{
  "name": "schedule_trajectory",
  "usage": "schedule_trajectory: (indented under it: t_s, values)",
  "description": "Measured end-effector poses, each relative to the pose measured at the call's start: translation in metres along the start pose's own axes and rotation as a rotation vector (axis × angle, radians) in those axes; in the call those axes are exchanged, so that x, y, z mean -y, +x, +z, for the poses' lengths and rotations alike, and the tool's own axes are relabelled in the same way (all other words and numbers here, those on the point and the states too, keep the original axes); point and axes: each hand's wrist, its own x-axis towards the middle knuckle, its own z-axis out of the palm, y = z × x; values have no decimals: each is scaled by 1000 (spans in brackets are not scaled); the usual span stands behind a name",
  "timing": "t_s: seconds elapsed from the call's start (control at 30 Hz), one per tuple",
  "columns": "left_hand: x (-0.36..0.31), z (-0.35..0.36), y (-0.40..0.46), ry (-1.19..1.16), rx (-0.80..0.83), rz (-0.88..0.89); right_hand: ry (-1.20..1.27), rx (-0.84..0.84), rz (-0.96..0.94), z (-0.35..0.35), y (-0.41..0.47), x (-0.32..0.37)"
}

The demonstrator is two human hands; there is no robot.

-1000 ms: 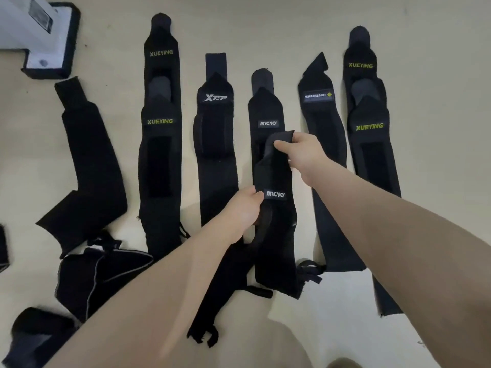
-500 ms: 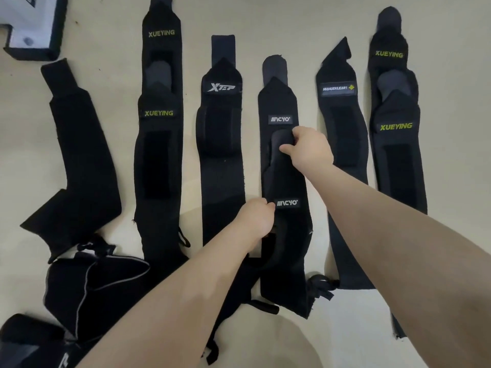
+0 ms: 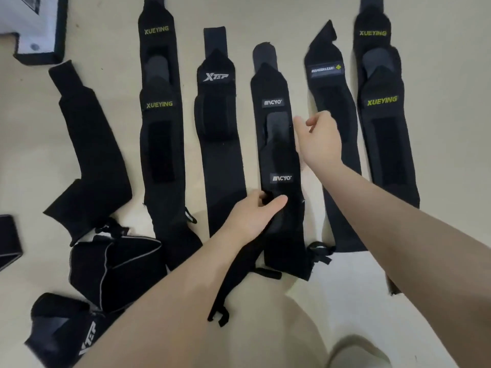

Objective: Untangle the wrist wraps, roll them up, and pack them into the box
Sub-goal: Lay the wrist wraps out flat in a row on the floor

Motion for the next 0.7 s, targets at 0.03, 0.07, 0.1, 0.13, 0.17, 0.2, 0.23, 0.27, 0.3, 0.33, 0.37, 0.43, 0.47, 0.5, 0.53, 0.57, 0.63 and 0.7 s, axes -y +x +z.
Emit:
schedule_trajectory:
  t_s: [0.03,0.07,0.1,0.13,0.17,0.2,0.23,0.27,0.3,0.33,0.37,0.43,0.47,0.5,0.53,0.57,0.63,0.7]
  values:
    - [2,1,-3,93,-26,59,2,15,-21,-8,-16,-7]
    - [5,2,-5,181,-43,107,10,67,-18,-15,-33,-15]
    - [8,3,-5,263,-44,141,19,142,7,-21,-51,-26]
    - [9,3,-6,329,-27,150,2,217,44,-27,-69,-38]
    - [11,2,-7,373,5,137,-39,275,69,-31,-88,-49]
    - [12,0,-9,403,45,116,-85,312,76,-35,-105,-58]
    - [14,-2,-12,431,83,99,-123,330,77,-37,-121,-66]
    - [16,-3,-14,476,104,106,-154,347,82,-37,-136,-73]
    - [18,-4,-18,543,94,136,-185,380,98,-36,-149,-80]
    - [19,-5,-21,612,60,176,-226,434,131,-32,-160,-86]
    - [21,-6,-23,668,19,207,-258,498,181,-27,-168,-90]
    - [24,-9,-30,720,-22,227,-267,572,281,-16,-178,-97]
    - [24,-10,-34,711,-23,229,-286,558,301,-11,-180,-100]
    - [24,-11,-38,671,-6,222,-322,522,305,-7,-181,-102]
    - [21,-12,-42,585,22,207,-357,475,296,-5,-182,-104]
    - [18,-12,-47,452,53,185,-393,431,274,-4,-183,-105]
    - [9,-8,-58,81,92,99,-438,373,209,-3,-185,-107]
    - [4,-2,-68,-361,143,-110,-345,342,189,-4,-186,-109]
